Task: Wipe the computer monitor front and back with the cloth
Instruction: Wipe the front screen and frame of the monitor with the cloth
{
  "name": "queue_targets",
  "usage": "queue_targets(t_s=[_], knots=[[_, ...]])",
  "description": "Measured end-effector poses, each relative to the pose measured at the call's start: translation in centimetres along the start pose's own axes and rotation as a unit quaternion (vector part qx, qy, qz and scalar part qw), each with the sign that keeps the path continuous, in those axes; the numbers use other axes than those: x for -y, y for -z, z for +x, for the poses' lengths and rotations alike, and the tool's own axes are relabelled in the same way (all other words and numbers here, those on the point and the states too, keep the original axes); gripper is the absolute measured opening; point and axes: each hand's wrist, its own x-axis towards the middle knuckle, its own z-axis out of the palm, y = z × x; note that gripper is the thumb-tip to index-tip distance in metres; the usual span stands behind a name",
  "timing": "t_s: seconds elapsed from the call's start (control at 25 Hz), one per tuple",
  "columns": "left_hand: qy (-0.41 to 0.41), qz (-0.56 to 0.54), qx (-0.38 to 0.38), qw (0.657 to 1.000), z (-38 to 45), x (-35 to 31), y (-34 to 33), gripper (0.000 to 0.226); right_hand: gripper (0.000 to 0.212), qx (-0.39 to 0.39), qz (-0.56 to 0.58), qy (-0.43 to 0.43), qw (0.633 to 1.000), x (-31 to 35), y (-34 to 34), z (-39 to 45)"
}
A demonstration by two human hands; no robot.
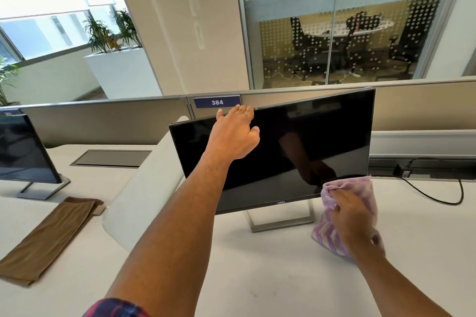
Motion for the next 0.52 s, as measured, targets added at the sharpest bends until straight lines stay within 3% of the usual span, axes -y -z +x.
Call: queue_targets(t_s=[0.16,0.24,0.28,0.4,0.44,0.52], knots=[[-0.003,-0.004,-0.001,1.000,0.1,0.1,0.0,0.060,0.050,0.067,-0.038,0.238,0.968,1.4,0.5,0.4],[-0.005,-0.003,0.005,1.000,0.0,0.2,0.1,0.060,0.051,0.070,-0.082,0.274,0.956,0.8,1.9,1.4],[-0.006,-0.002,0.007,1.000,0.0,0.2,0.1,0.060,0.049,0.057,-0.086,0.238,0.966,0.0,2.7,1.6],[-0.008,-0.005,0.006,1.000,-0.2,0.2,0.2,0.060,0.041,-0.002,-0.067,0.027,0.997,-1.8,4.4,1.2],[-0.008,-0.008,0.008,1.000,-0.2,0.1,0.2,0.060,0.041,-0.016,-0.077,0.004,0.997,-1.9,4.1,1.0],[-0.004,-0.007,0.008,1.000,0.0,0.1,0.1,0.061,0.046,-0.021,-0.096,0.038,0.994,-1.0,3.1,1.0]])
